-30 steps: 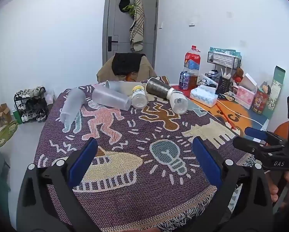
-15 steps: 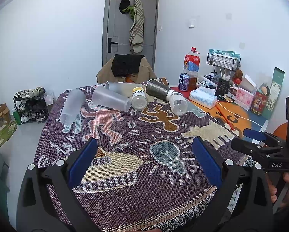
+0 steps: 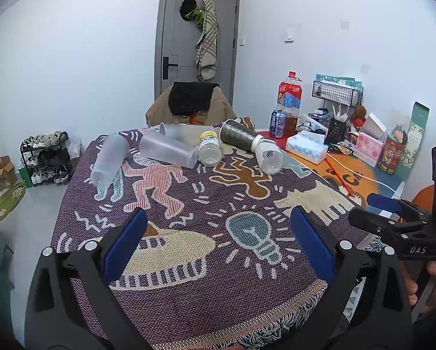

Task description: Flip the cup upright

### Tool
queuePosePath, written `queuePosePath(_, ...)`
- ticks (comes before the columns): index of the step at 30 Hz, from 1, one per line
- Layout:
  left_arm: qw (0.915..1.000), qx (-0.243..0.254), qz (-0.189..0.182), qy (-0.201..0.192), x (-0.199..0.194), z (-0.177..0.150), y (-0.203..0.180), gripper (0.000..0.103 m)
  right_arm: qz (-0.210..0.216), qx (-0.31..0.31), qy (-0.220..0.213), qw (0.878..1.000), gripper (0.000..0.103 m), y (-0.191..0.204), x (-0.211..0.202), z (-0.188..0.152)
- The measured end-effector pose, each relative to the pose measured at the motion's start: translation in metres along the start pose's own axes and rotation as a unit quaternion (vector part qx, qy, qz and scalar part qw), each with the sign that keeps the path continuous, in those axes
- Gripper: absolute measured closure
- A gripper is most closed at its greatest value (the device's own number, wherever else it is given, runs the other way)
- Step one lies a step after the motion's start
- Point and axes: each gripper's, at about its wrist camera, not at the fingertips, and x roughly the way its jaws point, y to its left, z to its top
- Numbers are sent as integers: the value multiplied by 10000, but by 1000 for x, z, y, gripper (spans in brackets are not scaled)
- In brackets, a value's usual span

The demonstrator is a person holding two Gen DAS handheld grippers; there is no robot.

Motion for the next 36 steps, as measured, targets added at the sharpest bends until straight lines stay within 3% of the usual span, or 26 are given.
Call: queuePosePath(36,10000,0,-2,26,4,1,4,5,46,55,-7,10000,8,-2,3,1)
